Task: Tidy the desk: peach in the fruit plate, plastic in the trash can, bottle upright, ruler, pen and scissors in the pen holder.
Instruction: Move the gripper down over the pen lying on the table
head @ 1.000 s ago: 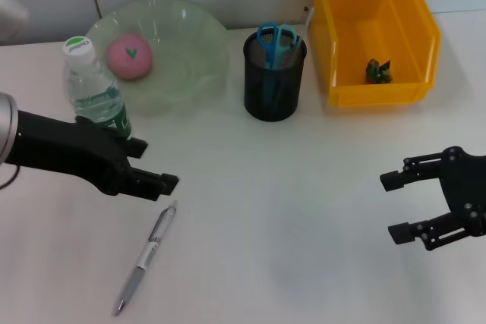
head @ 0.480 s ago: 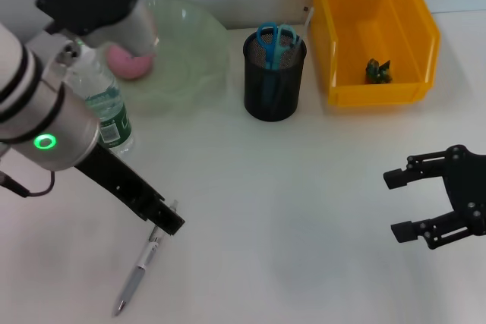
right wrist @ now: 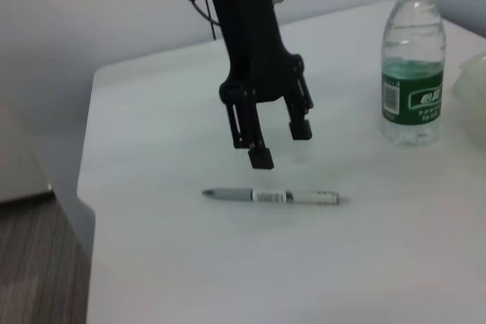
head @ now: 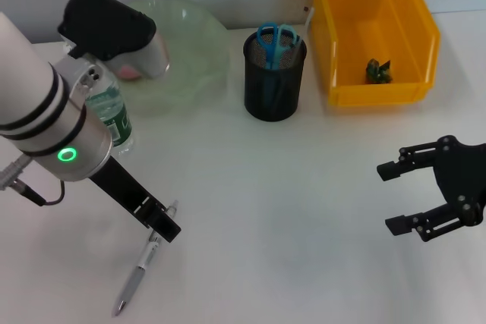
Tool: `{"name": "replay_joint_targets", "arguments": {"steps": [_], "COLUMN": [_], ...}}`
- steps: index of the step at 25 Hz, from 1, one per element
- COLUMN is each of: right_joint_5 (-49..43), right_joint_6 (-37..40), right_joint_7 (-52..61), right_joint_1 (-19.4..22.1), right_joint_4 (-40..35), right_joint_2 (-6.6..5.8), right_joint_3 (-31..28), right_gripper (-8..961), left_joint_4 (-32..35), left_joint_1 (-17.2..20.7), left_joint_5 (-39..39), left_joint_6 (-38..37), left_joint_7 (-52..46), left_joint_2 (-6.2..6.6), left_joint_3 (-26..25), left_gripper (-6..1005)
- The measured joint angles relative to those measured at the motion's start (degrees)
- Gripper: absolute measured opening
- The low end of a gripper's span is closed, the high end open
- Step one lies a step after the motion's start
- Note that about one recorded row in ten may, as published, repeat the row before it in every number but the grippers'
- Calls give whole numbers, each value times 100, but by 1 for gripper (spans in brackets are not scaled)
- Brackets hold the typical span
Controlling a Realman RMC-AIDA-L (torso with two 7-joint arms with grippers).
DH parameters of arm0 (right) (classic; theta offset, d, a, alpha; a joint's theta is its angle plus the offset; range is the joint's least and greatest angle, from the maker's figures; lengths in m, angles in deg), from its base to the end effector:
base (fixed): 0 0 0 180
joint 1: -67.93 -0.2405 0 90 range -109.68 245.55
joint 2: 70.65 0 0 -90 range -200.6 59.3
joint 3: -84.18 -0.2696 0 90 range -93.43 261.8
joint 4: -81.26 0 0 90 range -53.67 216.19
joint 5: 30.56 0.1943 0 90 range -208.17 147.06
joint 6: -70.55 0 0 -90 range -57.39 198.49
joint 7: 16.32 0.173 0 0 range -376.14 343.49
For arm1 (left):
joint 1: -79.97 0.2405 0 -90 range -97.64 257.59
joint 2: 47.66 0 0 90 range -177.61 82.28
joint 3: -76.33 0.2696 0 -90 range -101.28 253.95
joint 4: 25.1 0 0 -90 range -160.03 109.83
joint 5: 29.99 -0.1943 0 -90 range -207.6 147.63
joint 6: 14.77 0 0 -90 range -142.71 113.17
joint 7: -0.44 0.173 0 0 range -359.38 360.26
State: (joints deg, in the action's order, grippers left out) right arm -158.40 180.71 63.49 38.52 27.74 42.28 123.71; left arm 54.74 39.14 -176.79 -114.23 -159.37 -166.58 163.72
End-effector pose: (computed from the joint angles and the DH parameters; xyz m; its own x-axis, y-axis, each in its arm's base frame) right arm 0.2660 0.2994 0.0327 0.9530 -0.2110 -0.2172 -0.2253 -0.9734 -0.0428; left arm -0.1662 0.3315 -0.0482 0.6652 0.6647 -0.3401 0.5537 -0.7447 -0.3727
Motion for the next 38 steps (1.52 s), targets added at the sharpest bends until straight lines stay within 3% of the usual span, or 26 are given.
{"name": "replay_joint_targets", "arguments": {"steps": [1, 8, 14, 38], "right_joint_5": [-70, -318, -315, -325], "right_joint_6": [-20, -101, -141, -312], "right_joint_7": [-50, -153, -185, -283], "right_joint_1": [-46, -313, -413, -418], "right_joint_4": [18, 55, 34, 62], "right_joint_2": [6, 82, 86, 89], "right_joint_3": [0, 11, 11, 10], "right_gripper": [826, 825, 825, 826], "left_joint_4": [-185, -220, -907, -1349], "left_joint_1": [-27, -66, -190, -312], "left_joint_5": [-54, -202, -206, -23], "left_joint_6": [170, 315, 434, 979], "left_joint_7": [-36, -332, -517, -505], "left_joint_2": [-4, -8, -27, -26], "left_joint_3": [190, 250, 147, 680], "left_gripper": [788, 788, 788, 786]}}
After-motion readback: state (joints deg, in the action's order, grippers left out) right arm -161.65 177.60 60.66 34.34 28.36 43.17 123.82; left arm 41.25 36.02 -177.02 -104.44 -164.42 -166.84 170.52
